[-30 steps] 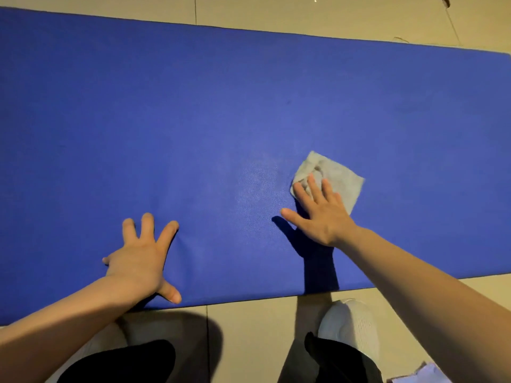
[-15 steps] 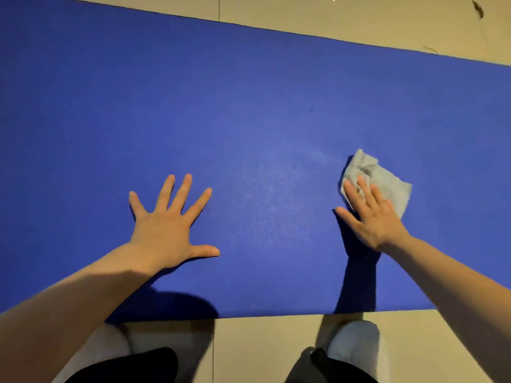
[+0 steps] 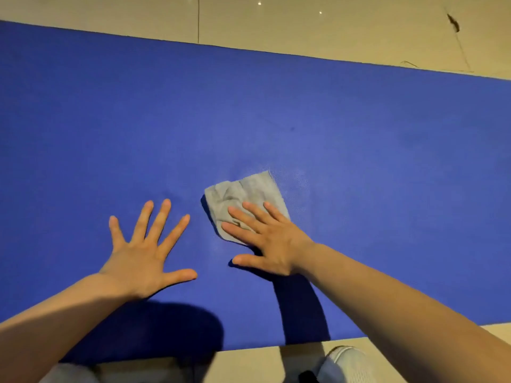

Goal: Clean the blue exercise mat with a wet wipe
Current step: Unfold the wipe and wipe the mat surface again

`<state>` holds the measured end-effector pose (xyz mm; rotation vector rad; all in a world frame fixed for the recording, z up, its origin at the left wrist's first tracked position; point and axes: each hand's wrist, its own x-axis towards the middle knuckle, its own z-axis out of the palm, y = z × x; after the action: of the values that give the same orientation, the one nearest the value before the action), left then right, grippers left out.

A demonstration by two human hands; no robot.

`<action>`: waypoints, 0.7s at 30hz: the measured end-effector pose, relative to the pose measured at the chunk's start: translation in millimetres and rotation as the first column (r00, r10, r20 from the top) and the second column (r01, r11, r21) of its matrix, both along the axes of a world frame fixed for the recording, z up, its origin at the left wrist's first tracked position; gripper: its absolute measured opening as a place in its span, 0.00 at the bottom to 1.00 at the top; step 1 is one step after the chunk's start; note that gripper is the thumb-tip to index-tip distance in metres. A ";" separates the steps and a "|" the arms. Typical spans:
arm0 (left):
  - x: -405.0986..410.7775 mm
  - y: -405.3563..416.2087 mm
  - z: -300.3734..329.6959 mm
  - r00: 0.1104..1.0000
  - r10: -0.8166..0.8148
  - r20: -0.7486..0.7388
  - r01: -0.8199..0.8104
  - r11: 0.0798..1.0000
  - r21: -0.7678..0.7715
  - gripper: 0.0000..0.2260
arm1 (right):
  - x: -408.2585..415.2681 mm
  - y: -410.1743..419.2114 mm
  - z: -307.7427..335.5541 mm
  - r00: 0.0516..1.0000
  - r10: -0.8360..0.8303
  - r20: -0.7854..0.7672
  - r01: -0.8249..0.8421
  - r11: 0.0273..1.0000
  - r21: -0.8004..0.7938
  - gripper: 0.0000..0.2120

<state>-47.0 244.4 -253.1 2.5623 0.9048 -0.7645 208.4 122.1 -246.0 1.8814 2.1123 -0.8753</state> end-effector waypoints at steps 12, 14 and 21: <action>50.4 63.9 2.3 0.855 0.309 0.416 -0.364 0.929 0.058 0.38 | 60.3 14.8 1.6 0.633 -0.769 0.089 0.772 0.636 0.013 0.39; 69.6 72.9 2.3 0.844 0.333 0.421 -0.389 0.920 0.053 0.39 | 15.8 31.6 -1.4 0.841 -0.541 0.004 0.541 0.841 0.022 0.41; 127.0 108.5 -5.8 0.798 0.410 0.442 -0.468 0.883 0.026 0.36 | -2.7 66.2 -8.0 0.983 -0.173 -0.060 0.179 0.979 0.097 0.44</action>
<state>79.9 352.9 -258.9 2.3299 1.3566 0.0001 205.7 188.3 -254.0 2.1474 2.0808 -0.8749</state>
